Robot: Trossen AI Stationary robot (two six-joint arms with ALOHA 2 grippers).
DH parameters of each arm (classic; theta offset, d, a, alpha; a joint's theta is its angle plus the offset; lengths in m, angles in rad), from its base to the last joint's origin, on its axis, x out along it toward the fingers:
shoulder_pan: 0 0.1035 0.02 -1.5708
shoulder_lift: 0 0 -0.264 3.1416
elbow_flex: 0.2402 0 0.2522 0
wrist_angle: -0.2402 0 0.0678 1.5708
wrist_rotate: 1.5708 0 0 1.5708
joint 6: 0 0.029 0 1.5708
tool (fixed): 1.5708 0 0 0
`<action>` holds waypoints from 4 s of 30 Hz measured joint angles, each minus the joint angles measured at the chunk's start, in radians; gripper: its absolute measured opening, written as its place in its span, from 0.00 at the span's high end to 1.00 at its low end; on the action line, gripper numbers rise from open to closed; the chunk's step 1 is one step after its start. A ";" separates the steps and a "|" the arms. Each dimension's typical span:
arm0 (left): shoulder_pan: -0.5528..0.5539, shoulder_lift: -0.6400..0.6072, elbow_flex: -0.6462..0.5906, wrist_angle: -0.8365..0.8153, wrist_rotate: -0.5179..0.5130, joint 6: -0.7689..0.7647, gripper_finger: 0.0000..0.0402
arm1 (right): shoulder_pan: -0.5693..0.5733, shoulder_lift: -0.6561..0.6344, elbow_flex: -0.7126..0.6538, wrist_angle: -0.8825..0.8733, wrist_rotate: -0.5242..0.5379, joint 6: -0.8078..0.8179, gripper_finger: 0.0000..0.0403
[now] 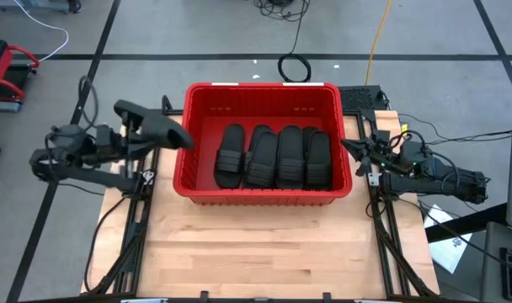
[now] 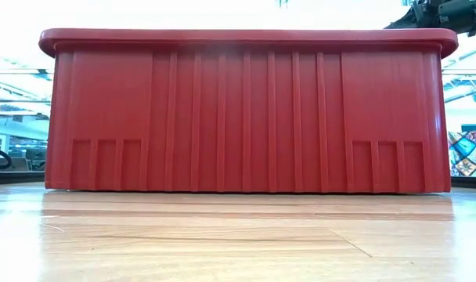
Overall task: Pick and place slides into bin
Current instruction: Put the black slide into the red bin
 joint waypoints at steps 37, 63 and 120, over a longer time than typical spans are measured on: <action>0.770 1.458 1.399 -1.287 1.050 0.441 1.00 | 0.000 0.000 0.000 0.008 -0.087 -0.052 1.00; 0.635 1.521 1.024 -1.331 0.851 0.771 1.00 | 0.000 0.000 0.000 0.019 -0.086 -0.074 1.00; 0.664 1.566 0.709 -1.041 0.851 0.654 0.50 | 0.000 0.000 0.000 0.018 -0.086 -0.074 1.00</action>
